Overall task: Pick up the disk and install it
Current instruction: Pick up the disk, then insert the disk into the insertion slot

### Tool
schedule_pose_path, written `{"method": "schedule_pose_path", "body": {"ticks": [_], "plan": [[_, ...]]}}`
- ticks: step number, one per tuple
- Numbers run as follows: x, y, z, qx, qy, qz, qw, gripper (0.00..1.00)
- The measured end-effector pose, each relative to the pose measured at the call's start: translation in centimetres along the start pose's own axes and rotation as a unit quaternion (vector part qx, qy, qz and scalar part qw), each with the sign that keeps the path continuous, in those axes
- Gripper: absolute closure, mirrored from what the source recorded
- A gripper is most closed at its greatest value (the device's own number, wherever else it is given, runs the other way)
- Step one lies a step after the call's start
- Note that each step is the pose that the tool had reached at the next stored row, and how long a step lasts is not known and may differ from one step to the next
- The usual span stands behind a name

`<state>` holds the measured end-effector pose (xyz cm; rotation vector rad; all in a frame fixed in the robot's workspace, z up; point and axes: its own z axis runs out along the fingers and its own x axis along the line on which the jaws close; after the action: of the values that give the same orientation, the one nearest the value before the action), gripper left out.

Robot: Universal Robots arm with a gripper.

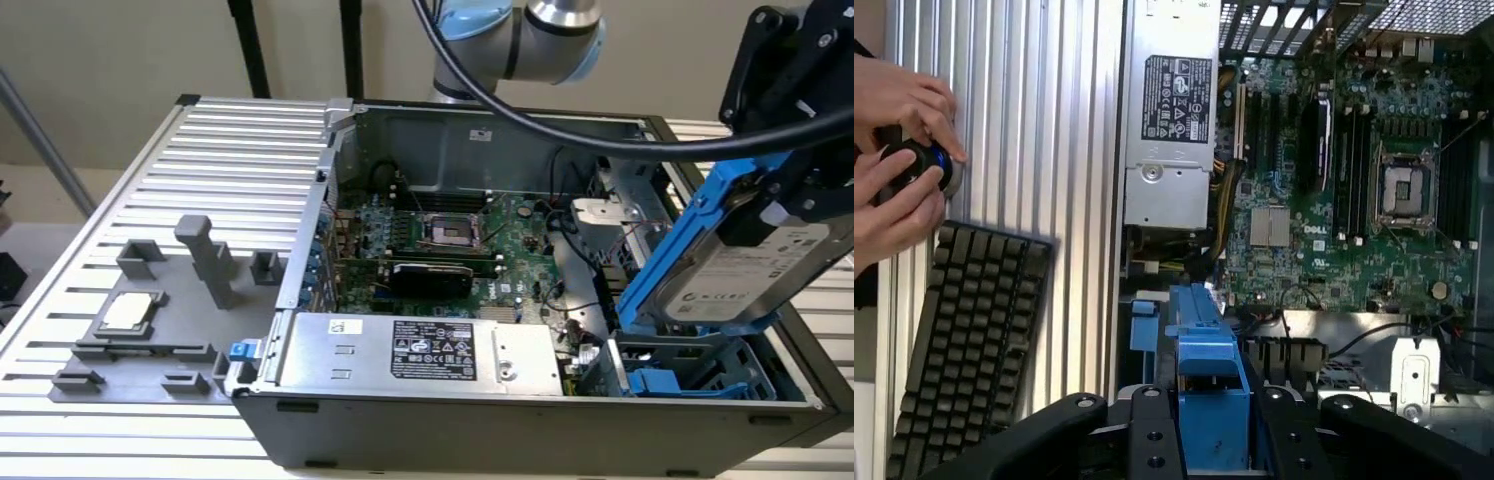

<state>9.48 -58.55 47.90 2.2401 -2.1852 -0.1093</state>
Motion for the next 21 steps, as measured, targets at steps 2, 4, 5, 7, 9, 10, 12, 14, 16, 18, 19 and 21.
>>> {"method": "schedule_pose_path", "body": {"ticks": [2,4,5,7,9,10,12,14,16,18,19,21], "plan": [[0.0,-0.92,0.15,-0.0005,0.0,0.0,1.0,0.67],[0.1,-1.83,0.35,-0.0015,0.0,0.0,1.0,0.67],[0.1,-2.28,0.41,-0.0022,0.0,0.0,1.0,0.67],[0.1,-2.44,0.43,-0.0033,0.0,0.0,1.0,0.67],[0.1,-2.44,0.44,-0.0034,-0.0001,0.0,1.0,0.67],[0.1,-2.45,0.44,-0.0034,0.0,0.0,1.0,0.67],[0.1,-2.45,0.44,-0.0034,-0.0001,0.0,1.0,0.67],[0.1,-2.44,0.44,-0.0034,-0.0001,0.0,1.0,0.67],[0.1,-2.45,0.44,-0.0033,-0.0001,0.0,1.0,0.67],[0.1,-2.45,0.44,-0.0033,-0.0001,0.0,1.0,0.67],[0.1,-2.44,0.44,-0.0033,0.0,0.0,1.0,0.67],[0.1,-2.41,0.52,-0.0025,0.0,0.0,1.0,0.67]]}}
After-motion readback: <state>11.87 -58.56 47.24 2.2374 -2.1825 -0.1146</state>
